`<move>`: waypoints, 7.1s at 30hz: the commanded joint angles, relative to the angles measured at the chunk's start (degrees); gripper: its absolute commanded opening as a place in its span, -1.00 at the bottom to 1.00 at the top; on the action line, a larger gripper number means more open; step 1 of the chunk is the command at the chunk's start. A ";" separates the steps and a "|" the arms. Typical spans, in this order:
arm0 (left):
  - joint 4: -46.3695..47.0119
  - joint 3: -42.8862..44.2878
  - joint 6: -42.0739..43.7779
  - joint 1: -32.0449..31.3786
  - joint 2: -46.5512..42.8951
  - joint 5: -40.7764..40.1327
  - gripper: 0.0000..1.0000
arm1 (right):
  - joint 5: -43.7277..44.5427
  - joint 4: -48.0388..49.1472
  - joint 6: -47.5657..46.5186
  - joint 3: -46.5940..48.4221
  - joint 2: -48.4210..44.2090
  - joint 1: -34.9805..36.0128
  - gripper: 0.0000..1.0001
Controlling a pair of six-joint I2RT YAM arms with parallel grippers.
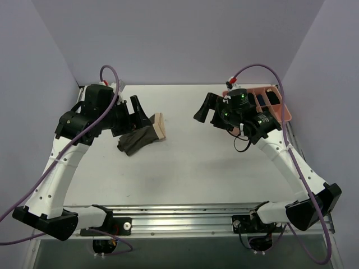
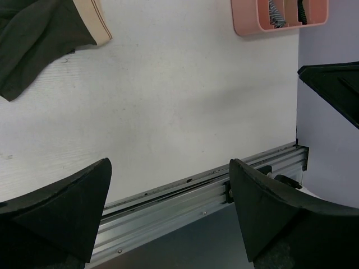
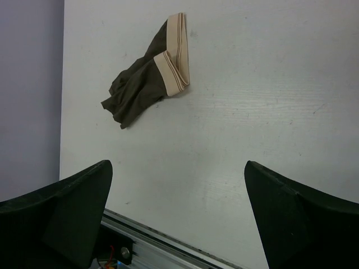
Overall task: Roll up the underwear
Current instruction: Move the underwear to the center of the board, then flatten the underwear
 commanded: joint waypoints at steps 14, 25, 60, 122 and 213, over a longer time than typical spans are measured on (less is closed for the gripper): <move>5.80 0.30 4.87 19.12 20.38 4.13 1.00 | -0.80 -0.41 -1.94 0.94 -1.54 0.36 1.00; 12.56 0.30 7.51 25.90 40.76 0.87 0.86 | -6.43 3.55 -2.38 -3.99 -3.48 0.53 0.96; 17.40 -15.36 2.05 13.50 26.43 0.42 0.40 | 6.31 14.01 -1.85 9.80 30.08 11.95 0.09; 32.17 -19.46 1.27 14.92 27.52 16.44 -0.95 | 10.02 12.06 -6.51 17.82 37.56 17.05 -0.17; 25.40 -31.43 -5.95 14.29 7.36 4.57 -0.95 | 34.05 6.86 -10.20 -3.10 14.70 17.07 -0.79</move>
